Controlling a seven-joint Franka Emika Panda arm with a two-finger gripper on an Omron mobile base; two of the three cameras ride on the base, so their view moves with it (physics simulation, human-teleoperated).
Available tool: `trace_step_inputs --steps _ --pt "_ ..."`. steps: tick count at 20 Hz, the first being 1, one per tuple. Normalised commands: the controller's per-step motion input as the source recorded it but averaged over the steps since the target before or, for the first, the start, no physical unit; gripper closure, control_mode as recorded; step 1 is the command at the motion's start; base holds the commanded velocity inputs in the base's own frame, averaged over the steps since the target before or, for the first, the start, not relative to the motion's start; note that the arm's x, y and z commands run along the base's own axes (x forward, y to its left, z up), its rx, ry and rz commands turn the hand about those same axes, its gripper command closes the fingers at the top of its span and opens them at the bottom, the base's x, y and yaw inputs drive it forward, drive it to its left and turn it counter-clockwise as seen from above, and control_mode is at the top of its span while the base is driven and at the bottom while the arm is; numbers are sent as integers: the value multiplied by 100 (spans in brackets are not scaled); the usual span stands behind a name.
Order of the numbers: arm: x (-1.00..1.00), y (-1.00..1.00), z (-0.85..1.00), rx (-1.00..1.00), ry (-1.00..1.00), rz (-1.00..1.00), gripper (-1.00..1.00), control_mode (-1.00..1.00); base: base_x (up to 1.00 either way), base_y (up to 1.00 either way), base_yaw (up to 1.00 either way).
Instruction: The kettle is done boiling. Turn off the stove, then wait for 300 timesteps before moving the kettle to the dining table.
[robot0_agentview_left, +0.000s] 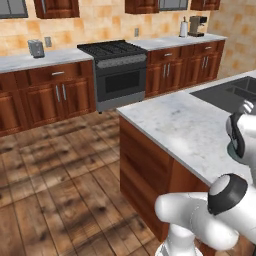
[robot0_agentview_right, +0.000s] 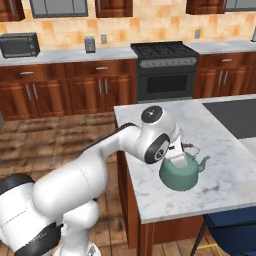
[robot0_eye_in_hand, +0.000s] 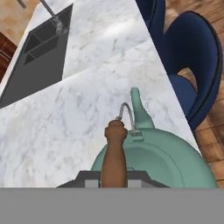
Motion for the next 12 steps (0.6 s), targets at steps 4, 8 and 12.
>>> trace_step_inputs --steps 4,8,12 --pt "53 -6 -27 -5 -1 0 100 -100 0 0 0" --pt "36 -20 -21 -8 0 -3 100 -100 0 0 0" --pt "23 -30 -13 -6 0 -5 100 -100 0 0 0"
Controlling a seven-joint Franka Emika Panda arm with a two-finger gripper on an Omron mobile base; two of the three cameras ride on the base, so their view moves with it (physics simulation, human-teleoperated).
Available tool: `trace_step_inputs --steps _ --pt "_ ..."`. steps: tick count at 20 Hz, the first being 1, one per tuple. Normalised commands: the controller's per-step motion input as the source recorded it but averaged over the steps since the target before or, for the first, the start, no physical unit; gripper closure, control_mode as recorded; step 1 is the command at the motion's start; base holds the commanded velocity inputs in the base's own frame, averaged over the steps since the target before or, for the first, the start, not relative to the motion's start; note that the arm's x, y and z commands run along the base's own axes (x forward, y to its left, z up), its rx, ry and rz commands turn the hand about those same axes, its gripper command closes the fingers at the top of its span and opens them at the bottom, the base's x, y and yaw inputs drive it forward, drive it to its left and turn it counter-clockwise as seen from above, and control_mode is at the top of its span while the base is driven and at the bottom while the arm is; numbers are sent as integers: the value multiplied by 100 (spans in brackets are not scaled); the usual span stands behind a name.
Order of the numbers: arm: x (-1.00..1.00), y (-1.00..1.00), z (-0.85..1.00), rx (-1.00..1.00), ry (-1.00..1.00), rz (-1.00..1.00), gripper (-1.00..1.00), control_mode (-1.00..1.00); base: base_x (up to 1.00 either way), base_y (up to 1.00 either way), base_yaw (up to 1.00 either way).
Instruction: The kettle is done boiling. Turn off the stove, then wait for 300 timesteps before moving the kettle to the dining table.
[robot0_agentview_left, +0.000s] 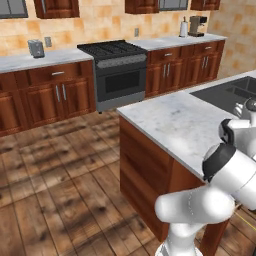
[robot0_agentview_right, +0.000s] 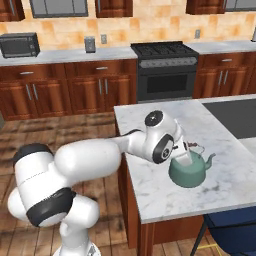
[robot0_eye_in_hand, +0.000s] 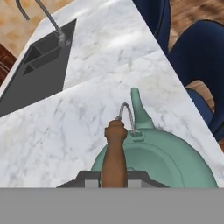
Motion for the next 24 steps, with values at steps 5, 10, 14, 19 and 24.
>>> trace_step_inputs --steps 5,10,14,19,24 --pt "32 -25 -16 -1 0 -1 100 -100 0 0 0" --pt "32 -31 -17 0 0 0 100 -100 0 0 0" --pt "29 -31 -15 0 0 0 100 -100 0 0 0" --pt "30 -29 -13 0 0 0 100 -100 0 0 0" --pt "19 -27 -16 0 0 0 100 -100 0 0 0"
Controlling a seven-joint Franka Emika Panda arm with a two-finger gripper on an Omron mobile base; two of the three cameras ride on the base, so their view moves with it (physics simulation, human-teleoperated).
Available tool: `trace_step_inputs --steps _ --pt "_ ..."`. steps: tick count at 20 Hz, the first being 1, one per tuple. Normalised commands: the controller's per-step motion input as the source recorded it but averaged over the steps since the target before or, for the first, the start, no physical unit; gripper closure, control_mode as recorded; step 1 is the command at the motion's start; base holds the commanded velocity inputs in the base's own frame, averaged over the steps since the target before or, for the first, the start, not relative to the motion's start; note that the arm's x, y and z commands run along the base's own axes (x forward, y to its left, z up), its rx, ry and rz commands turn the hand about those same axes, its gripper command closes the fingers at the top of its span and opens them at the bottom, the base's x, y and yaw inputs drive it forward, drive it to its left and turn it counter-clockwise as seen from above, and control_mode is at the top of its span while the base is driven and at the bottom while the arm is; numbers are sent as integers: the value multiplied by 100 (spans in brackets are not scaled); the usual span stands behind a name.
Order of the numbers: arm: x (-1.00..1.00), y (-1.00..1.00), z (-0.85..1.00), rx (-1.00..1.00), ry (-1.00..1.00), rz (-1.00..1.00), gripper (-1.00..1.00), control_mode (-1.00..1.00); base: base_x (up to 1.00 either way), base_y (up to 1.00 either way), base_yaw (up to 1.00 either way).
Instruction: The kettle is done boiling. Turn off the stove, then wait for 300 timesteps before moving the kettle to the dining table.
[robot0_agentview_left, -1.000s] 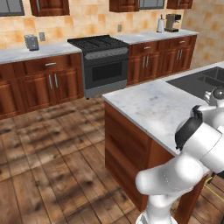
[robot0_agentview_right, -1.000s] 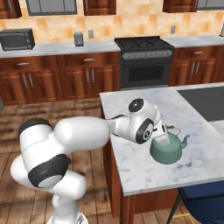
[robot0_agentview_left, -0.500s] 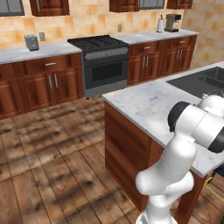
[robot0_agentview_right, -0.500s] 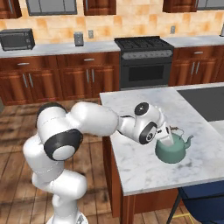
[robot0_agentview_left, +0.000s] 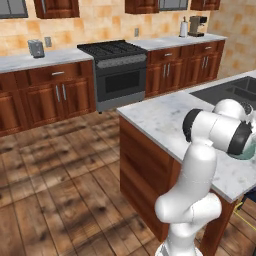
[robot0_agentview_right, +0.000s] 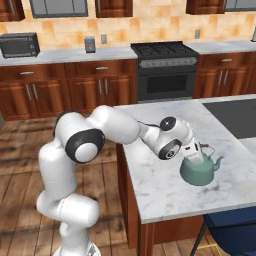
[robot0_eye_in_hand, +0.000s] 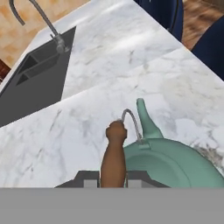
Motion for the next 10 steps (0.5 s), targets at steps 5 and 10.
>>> trace_step_inputs --steps 5,10 --pt "9 -17 -17 0 0 0 100 -100 0 0 0" --pt "0 0 -19 0 0 0 -100 -100 0 0 0"
